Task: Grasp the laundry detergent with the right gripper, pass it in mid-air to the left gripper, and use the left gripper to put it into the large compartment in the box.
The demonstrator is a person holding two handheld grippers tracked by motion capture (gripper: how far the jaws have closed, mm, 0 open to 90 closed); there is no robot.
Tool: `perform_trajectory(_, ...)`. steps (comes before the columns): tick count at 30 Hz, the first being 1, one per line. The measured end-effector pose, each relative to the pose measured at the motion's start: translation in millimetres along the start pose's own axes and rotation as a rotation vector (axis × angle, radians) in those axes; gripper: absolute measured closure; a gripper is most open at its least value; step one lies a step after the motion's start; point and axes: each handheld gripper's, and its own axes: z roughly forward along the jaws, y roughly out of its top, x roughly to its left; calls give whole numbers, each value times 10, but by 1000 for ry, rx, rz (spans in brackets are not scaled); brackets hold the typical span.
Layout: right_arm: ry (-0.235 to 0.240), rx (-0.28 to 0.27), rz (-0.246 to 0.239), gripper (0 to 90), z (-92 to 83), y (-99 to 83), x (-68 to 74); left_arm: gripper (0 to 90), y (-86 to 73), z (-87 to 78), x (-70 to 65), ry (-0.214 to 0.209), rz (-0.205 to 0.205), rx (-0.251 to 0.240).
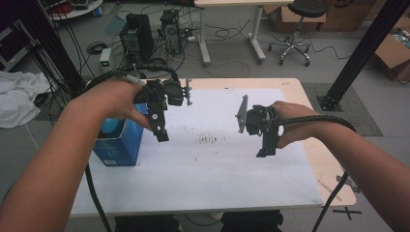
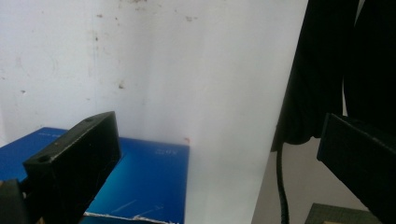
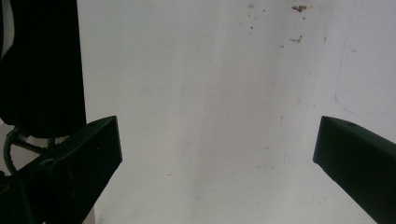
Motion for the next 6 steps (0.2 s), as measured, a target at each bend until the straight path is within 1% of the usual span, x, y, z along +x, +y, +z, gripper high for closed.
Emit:
perform_trajectory(5, 0, 3, -1, 9, 0, 2, 4, 1, 14, 6, -7, 4, 10, -3)
perform_trajectory(6, 0, 3, -1, 9, -1, 3, 5, 1, 16, 9, -11, 1, 6, -7)
